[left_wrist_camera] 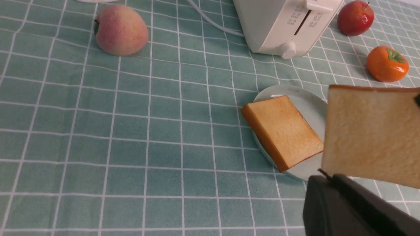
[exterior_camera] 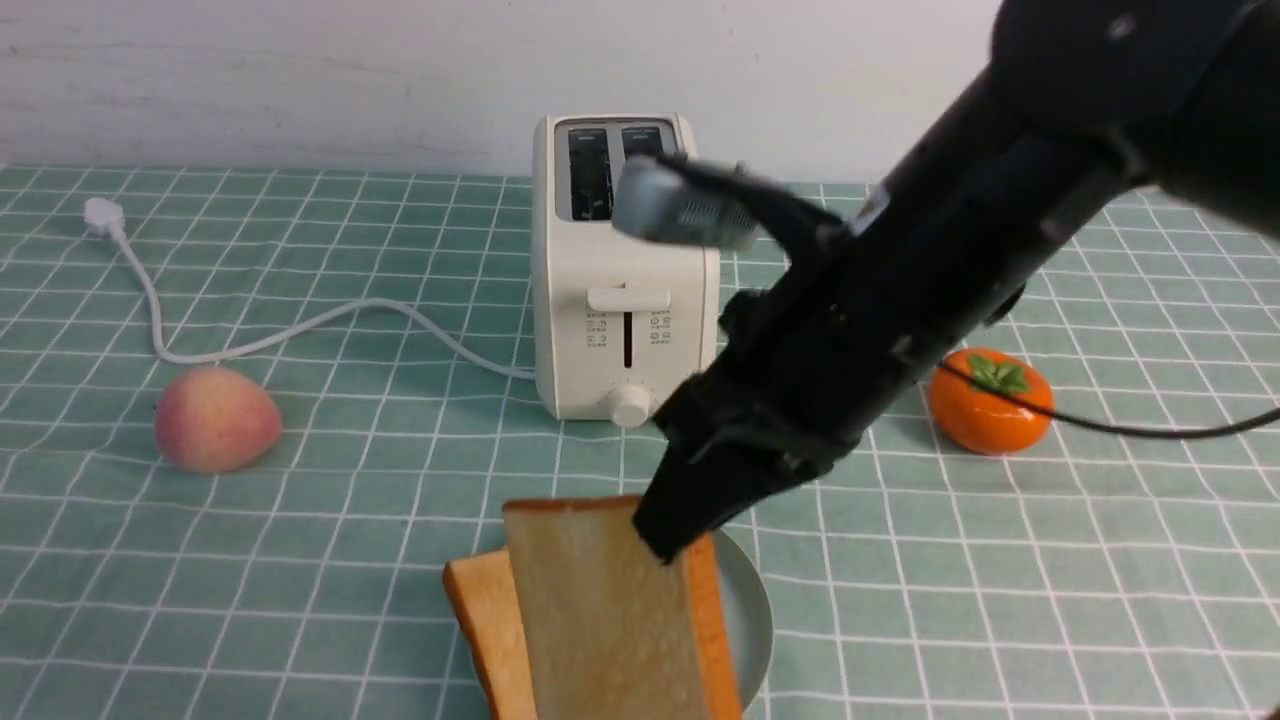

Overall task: Take toasted bread from bread machine on blue coffee table place on plate.
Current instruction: 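Place the slice of bread on the plate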

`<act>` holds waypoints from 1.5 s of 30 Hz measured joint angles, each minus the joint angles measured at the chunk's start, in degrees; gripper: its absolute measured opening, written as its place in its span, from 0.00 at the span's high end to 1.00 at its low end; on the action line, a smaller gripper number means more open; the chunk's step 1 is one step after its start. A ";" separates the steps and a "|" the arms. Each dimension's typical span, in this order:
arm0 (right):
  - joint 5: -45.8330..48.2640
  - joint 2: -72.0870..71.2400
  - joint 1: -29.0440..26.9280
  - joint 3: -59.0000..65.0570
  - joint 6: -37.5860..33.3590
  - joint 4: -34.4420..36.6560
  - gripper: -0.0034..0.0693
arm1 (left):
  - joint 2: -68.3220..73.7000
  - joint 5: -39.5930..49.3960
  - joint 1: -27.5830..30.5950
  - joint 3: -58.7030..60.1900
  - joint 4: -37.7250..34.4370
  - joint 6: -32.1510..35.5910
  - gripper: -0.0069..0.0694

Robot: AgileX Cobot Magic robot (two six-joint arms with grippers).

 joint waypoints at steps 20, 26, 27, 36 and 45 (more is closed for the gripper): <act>-6.75 9.15 -6.84 0.65 -6.03 8.24 0.74 | 0.00 1.57 0.00 0.00 0.00 0.00 0.93; -9.06 9.31 -6.84 0.56 -5.04 0.85 0.46 | 0.00 1.57 0.00 0.00 0.00 0.00 0.93; -9.06 9.31 -6.84 0.28 -4.89 -0.57 0.42 | 0.00 1.57 0.00 0.00 0.00 0.00 0.93; -1.70 6.71 -6.84 -11.64 6.96 -18.88 0.29 | 0.00 1.57 0.00 0.00 -0.05 0.00 0.93; 1.45 -12.40 -6.84 -20.12 17.64 -32.58 0.82 | 0.00 0.41 0.00 0.00 0.64 0.00 0.93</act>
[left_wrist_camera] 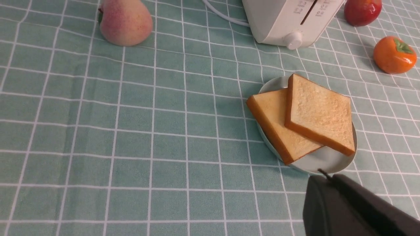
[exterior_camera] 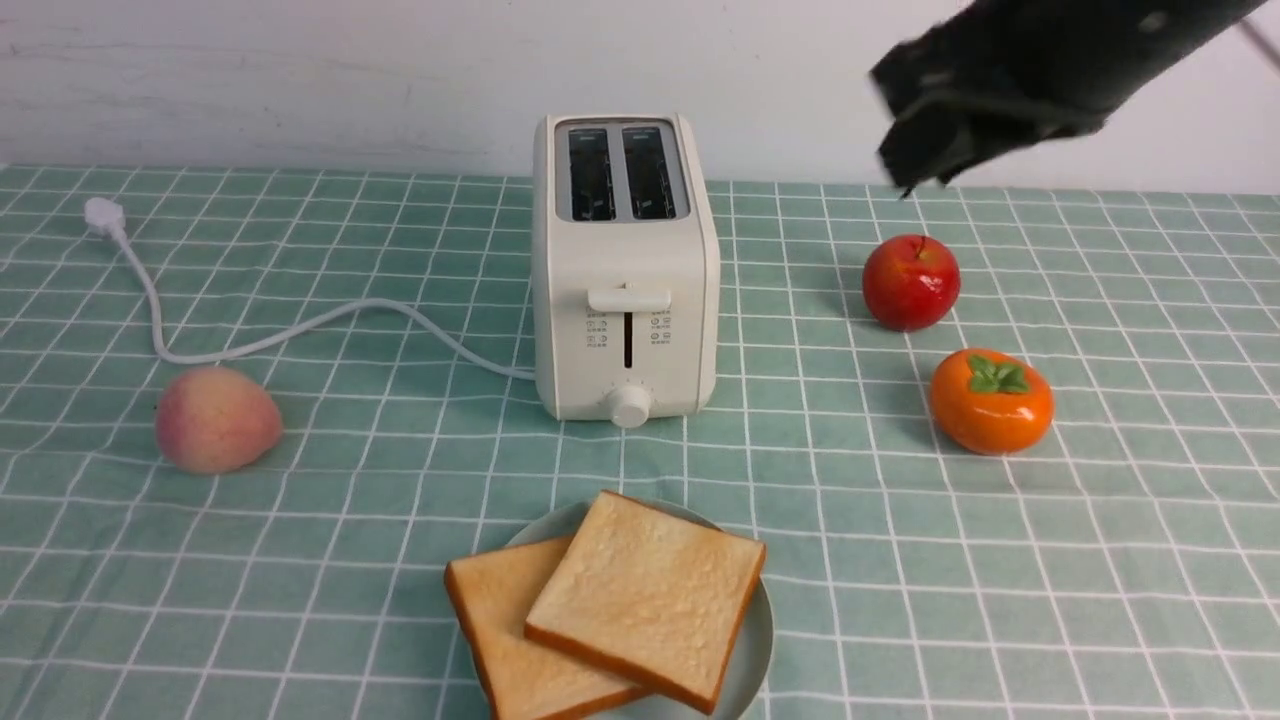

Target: Take toasted bread from bread machine on blue coffee table place on plate.

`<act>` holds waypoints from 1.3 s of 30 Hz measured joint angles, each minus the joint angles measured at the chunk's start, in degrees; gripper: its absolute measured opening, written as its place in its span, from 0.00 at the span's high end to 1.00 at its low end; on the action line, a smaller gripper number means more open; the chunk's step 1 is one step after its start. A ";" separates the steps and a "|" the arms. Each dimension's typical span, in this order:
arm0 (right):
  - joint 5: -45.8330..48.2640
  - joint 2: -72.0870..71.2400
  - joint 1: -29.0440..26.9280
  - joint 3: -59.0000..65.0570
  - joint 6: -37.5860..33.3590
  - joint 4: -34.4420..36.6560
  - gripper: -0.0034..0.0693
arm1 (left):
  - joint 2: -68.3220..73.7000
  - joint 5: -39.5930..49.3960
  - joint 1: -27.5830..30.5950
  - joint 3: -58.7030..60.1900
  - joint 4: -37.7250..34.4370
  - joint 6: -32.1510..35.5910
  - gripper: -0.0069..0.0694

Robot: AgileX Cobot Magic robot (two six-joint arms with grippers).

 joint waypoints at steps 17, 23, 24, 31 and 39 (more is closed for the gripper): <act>-30.11 -62.36 0.00 50.91 14.03 -18.96 0.95 | 0.00 -15.05 0.00 1.18 0.07 0.00 0.93; -47.37 -77.10 0.00 73.48 20.99 -23.17 0.95 | 0.00 -18.30 0.00 4.91 -0.20 0.00 0.93; -51.01 -79.12 0.00 78.04 22.49 -24.10 0.94 | 0.00 -19.86 0.00 6.46 -0.59 0.00 0.93; -55.99 -80.86 0.00 84.30 28.53 -24.89 0.92 | 0.00 -20.91 0.00 10.08 -4.28 0.00 0.92; -56.40 -80.86 0.00 84.37 29.34 -25.45 0.91 | 0.00 -19.74 0.00 10.18 -4.74 0.00 0.91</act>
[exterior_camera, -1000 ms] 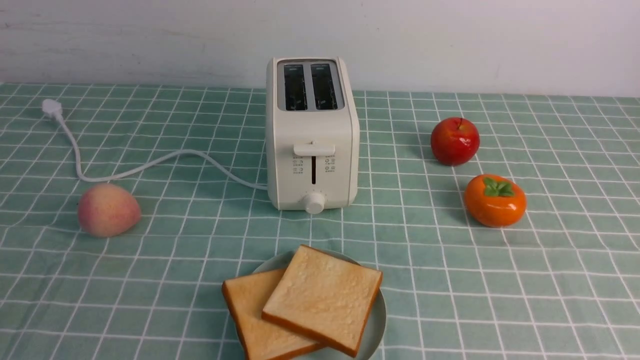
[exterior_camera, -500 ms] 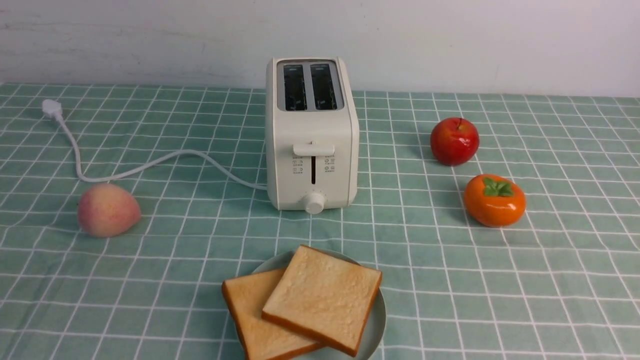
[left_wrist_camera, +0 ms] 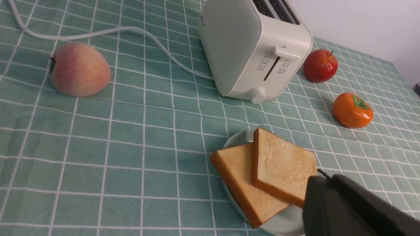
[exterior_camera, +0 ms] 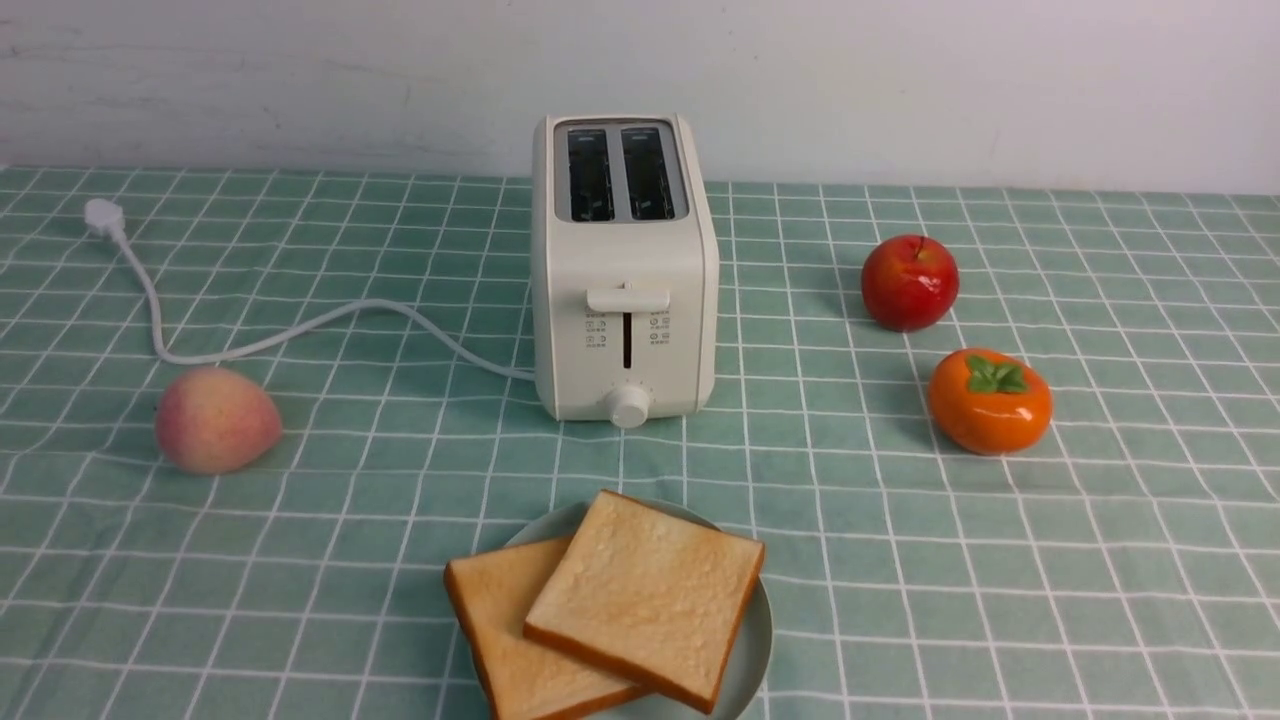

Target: Take toasted bread from bread machine on blue coffee table place on plate.

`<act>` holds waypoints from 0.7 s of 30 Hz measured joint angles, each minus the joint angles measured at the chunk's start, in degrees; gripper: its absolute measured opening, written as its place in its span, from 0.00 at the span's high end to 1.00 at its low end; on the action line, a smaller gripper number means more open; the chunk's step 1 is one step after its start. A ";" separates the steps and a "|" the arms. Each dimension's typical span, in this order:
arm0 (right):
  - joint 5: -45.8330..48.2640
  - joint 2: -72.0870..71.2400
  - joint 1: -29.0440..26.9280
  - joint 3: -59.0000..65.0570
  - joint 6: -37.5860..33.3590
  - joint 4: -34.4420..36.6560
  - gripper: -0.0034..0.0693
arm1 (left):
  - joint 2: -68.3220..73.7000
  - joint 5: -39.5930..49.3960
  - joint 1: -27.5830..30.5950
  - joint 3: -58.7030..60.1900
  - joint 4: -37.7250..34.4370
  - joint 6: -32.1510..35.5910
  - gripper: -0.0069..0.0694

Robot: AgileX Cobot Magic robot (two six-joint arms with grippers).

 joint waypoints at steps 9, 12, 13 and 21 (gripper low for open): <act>0.01 0.00 0.00 0.07 0.00 0.00 0.89 | 0.00 0.06 0.00 0.00 0.00 0.00 0.91; 0.01 0.00 0.00 0.13 0.00 0.00 0.89 | 0.00 0.06 0.00 0.00 0.00 0.00 0.90; 0.01 0.00 0.00 0.13 0.00 0.00 0.88 | 0.00 0.06 0.00 0.00 0.00 0.00 0.90; -0.03 0.00 0.00 0.18 0.00 -0.11 0.87 | -1.31 -6.44 0.04 5.41 6.38 0.00 0.89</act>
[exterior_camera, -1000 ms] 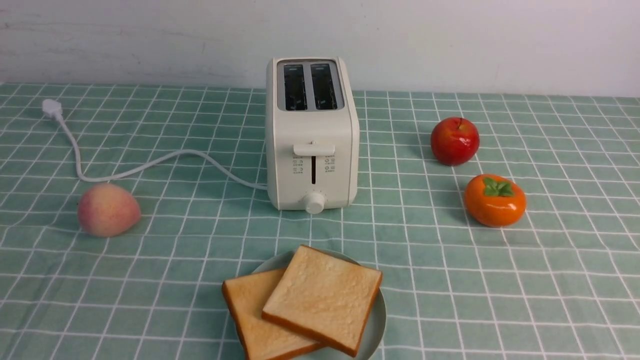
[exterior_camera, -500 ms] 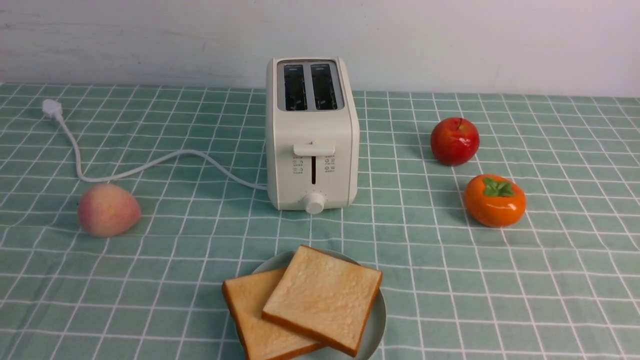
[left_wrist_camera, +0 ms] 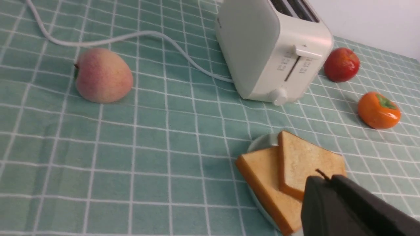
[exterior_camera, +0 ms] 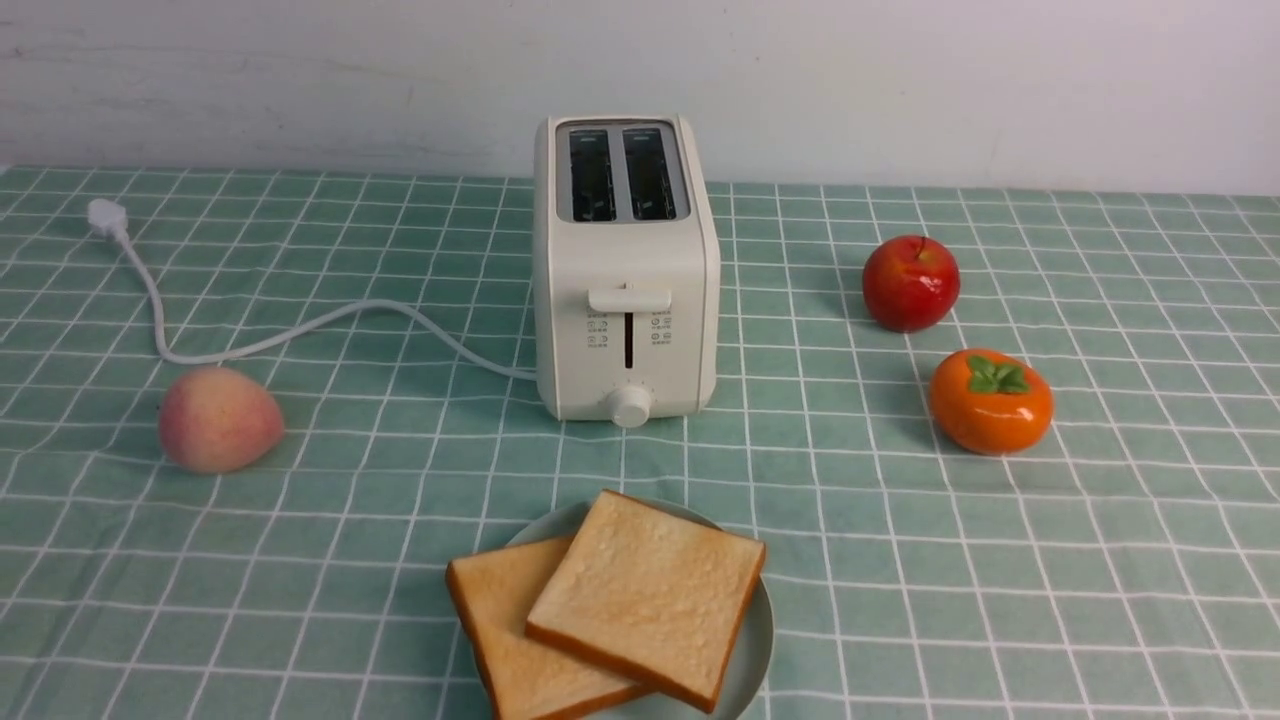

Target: Take toasted bread from bread machine on blue coffee table place on plate.

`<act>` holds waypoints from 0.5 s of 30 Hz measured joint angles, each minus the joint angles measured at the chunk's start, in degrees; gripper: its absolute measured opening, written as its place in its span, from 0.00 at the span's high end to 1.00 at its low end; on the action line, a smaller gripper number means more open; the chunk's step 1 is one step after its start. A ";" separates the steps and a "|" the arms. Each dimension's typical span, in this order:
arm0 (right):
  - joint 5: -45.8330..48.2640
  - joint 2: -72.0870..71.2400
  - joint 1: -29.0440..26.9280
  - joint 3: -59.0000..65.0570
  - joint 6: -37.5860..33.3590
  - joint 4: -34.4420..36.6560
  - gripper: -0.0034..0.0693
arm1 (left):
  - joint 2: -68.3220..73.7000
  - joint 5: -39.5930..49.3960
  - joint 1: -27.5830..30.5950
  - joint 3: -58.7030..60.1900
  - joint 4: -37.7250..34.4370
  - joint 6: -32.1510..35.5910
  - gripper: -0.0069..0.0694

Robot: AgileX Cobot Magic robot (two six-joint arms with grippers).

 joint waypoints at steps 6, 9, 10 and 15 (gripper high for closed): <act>0.00 0.00 0.00 0.00 0.06 0.00 0.85 | -9.96 -16.00 4.55 17.17 2.62 0.00 0.88; 0.00 0.00 0.00 0.00 0.06 0.00 0.85 | -13.60 -20.77 7.35 23.62 2.73 0.00 0.88; 0.00 0.00 0.00 0.00 0.06 0.00 0.85 | -14.73 -22.79 8.67 27.73 2.77 0.00 0.88; -0.09 -0.06 0.00 0.00 0.06 0.00 0.83 | -15.31 -18.18 10.70 32.02 2.88 0.05 0.87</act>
